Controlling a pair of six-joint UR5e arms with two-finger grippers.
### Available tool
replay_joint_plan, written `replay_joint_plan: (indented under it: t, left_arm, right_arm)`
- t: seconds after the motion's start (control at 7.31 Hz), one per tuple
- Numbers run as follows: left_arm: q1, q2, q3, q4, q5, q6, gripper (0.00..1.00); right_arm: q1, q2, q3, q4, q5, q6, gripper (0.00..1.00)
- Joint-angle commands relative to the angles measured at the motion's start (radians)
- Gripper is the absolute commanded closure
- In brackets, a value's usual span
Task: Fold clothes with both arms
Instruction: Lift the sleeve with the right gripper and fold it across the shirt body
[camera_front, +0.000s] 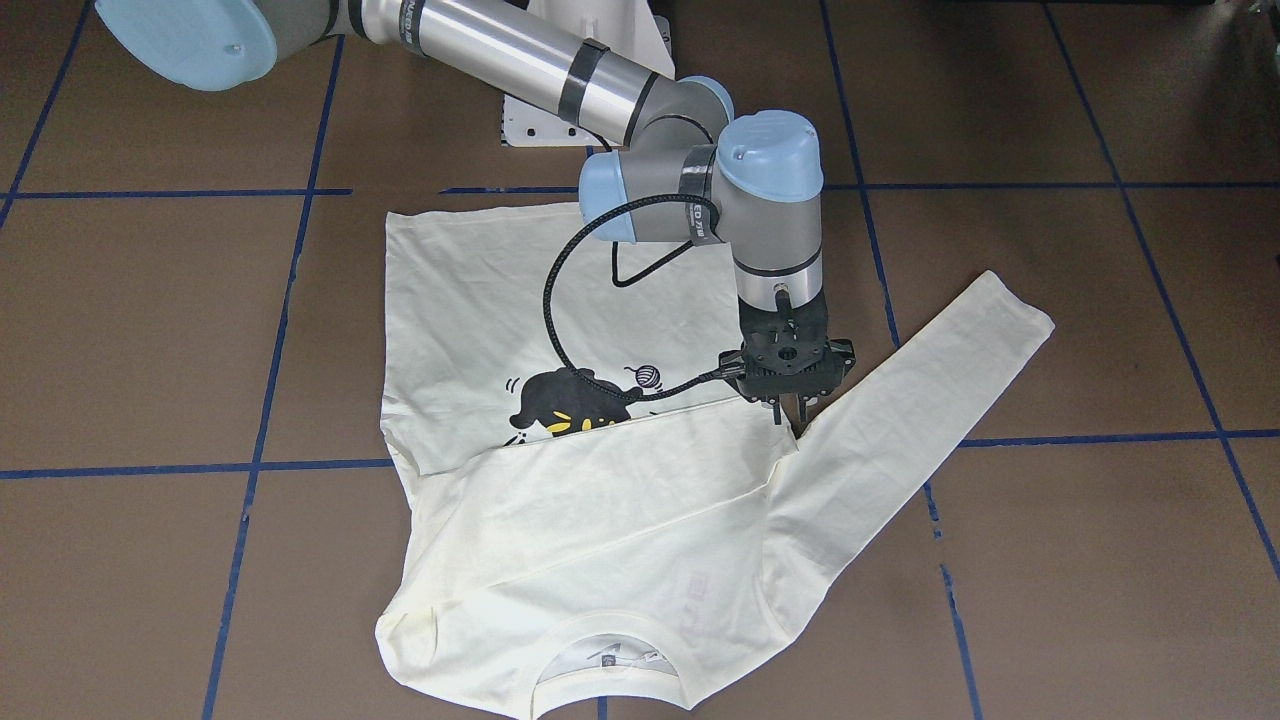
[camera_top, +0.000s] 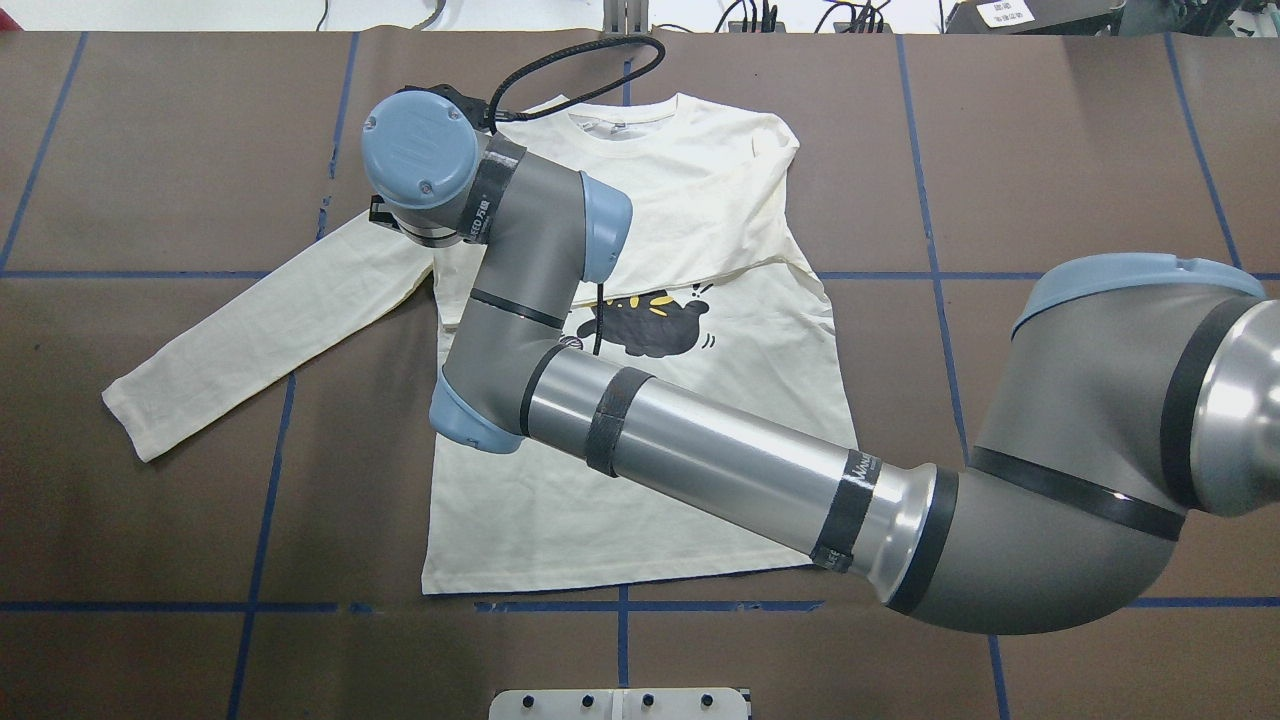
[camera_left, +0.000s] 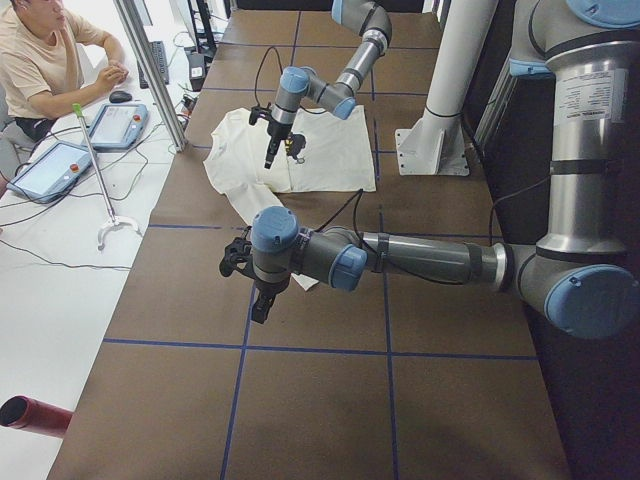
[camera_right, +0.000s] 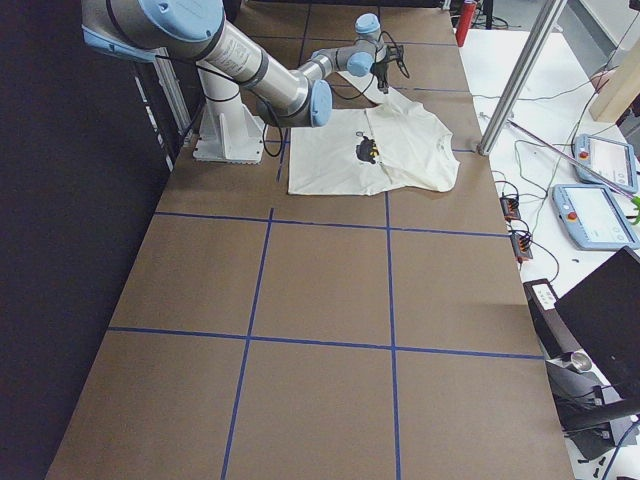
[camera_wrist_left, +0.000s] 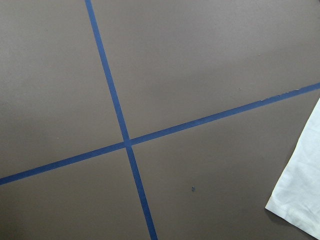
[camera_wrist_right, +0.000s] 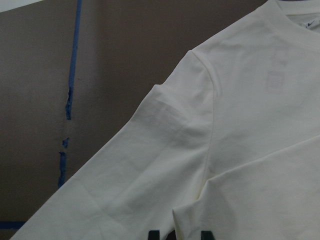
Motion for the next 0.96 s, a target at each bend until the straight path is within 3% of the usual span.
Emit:
replay_joint_plan:
  t: [0.0, 0.14, 0.27, 0.41, 0.55, 0.82]
  left_arm:
    - [0.126, -0.001, 0.009, -0.109, -0.016, -0.218, 0.00]
    - [0.236, -0.005, 0.039, -0.189, -0.005, -0.402, 0.00]
    - [0.283, -0.011, 0.067, -0.263, 0.001, -0.504, 0.00]
    - [0.366, -0.008, 0.074, -0.279, 0.123, -0.625, 0.00]
    - [0.448, -0.010, 0.078, -0.280, 0.180, -0.717, 0.02]
    - [0.478, -0.011, 0.101, -0.276, 0.177, -0.731, 0.18]
  right_arm:
    - [0.023, -0.049, 0.105, -0.004, 0.019, 0.063, 0.05]
    - [0.074, -0.223, 0.284, -0.007, 0.104, 0.061, 0.05]
    - [0.162, -0.384, 0.448, -0.041, 0.258, 0.048, 0.06]
    - [0.230, -0.502, 0.548, -0.039, 0.349, 0.047, 0.06]
    - [0.275, -0.662, 0.680, -0.030, 0.373, 0.044, 0.08]
    - [0.342, -0.827, 0.837, -0.035, 0.370, 0.037, 0.07]
